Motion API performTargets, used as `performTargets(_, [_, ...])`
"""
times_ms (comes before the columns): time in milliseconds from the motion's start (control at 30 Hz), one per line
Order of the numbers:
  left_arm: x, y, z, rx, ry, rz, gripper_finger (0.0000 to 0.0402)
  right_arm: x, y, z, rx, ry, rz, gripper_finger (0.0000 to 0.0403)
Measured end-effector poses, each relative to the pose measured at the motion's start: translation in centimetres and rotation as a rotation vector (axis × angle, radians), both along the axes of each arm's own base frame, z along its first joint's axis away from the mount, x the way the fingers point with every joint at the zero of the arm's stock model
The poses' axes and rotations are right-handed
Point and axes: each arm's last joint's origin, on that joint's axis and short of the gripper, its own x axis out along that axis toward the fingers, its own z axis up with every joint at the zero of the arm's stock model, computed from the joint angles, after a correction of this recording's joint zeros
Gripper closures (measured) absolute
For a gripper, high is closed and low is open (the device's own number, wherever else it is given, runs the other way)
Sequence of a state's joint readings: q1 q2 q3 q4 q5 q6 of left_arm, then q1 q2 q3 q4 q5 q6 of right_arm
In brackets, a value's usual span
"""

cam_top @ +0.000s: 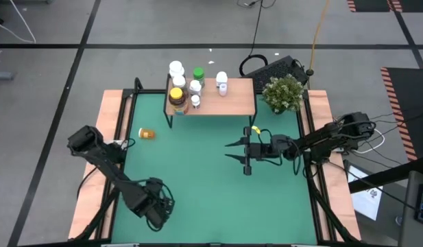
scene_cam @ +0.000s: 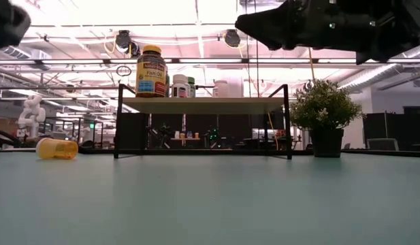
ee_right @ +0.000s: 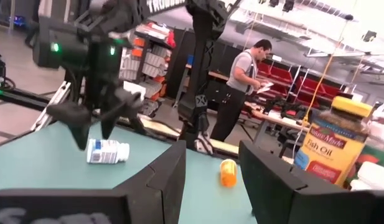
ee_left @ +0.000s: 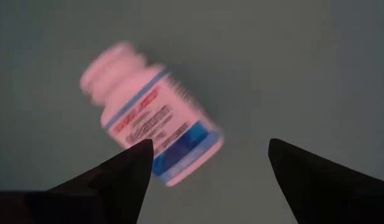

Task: Pick and place medicine bottles onto shelf by color
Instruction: Put the white and blue pill bottle on the shelf

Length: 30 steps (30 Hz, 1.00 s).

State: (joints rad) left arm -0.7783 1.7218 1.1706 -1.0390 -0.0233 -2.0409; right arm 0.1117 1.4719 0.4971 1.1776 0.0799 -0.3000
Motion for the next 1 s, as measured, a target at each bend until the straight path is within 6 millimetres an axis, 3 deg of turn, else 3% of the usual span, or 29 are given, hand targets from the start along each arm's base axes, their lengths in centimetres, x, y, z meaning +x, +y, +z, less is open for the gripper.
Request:
performTargets(200, [-1.1, -0.3, -0.5, -0.006, 0.055, 0.165, 0.0080, 0.6, -0.4, 0.9, -0.032, -0.031, -0.019, 0.0261])
performTargets(400, [-1.5, -0.4, -0.7, 0.045, 0.017, 0.212, 0.0080, 1.0, -1.0, 1.5, -0.060, -0.048, -0.046, 0.0261])
performTargets(800, [-2.6, 0.3, -4.4, 0.028, -0.021, 0.235, 0.0081, 1.2, -1.7, 1.7, -0.040, -0.056, -0.013, 0.0261])
performTargets(1000, [-2.9, 1.2, -4.5, 0.114, 0.001, 0.176, 0.0130, 1.2, -1.7, 1.5, 0.041, -0.032, 0.000, 0.0261])
